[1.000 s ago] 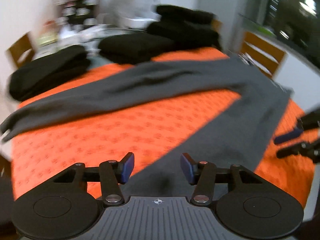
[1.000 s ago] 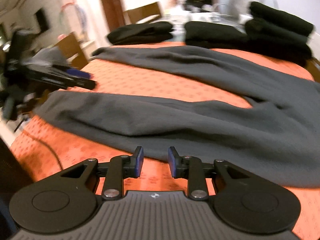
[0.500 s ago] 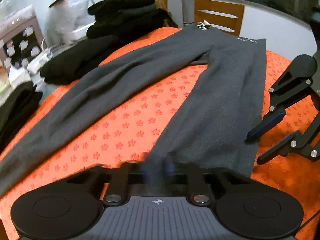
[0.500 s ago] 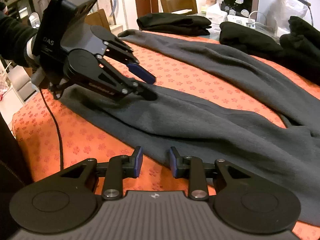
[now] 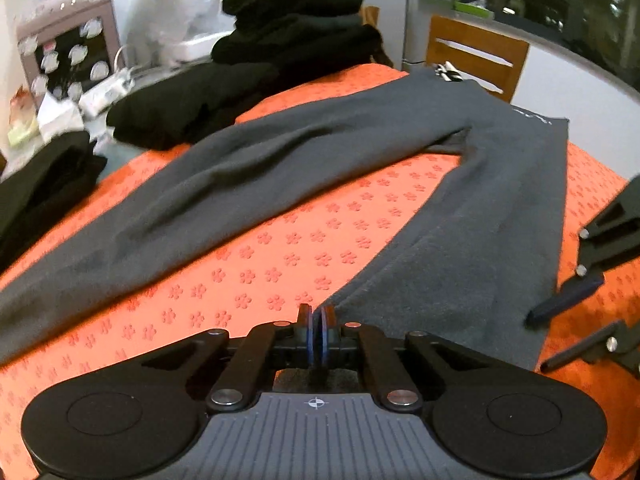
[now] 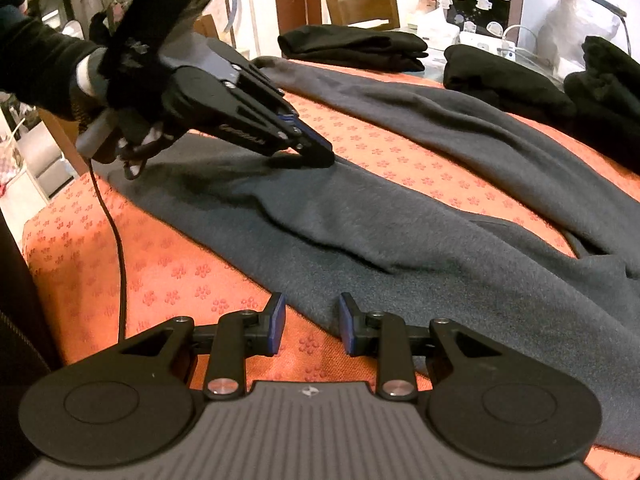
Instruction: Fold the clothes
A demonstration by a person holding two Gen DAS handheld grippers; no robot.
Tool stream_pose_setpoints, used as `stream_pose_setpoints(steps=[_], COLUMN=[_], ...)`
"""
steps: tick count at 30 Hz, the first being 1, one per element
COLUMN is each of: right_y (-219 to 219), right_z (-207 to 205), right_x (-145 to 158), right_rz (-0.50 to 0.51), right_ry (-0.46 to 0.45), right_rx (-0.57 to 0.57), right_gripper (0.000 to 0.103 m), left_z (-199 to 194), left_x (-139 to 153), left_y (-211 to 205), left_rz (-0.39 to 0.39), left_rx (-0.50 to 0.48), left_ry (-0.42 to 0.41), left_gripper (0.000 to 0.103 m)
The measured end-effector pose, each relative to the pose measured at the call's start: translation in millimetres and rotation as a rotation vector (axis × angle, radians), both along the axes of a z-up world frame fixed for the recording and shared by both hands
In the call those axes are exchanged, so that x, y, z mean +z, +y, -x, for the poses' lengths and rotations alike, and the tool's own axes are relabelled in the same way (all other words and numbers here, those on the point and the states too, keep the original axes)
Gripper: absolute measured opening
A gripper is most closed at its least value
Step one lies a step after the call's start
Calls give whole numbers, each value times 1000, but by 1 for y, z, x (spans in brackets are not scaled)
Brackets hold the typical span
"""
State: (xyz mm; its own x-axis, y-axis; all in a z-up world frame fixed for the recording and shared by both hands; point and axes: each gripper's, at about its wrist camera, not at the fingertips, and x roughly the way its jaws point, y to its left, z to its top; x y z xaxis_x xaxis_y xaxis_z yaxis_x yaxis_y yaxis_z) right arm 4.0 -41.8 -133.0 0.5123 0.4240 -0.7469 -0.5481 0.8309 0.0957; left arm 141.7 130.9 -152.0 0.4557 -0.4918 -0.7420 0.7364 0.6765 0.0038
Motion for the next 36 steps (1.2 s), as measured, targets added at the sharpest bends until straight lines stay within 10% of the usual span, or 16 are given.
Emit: stream_pose_setpoints(steps=[14,18,27,36], right_y=[23,21,26,46], right_z=[-24,-26,10,-4], right_x=[-1,-2,9,20], right_rz=[2,-2,60,67], right_ry=[-18,-17,-2,-107], right_rx=[96,59,165,204], right_gripper=[33,3,2,42], left_z=[-20,-19,-25,-28], left_x=[-1,-1,-2,-2], left_y=[13,11,15,23], left_rz=[95,85,108,136], left_rx=[62,64,78,72], left_ry=[146,131,163,213], left_gripper=[8,8,10,12])
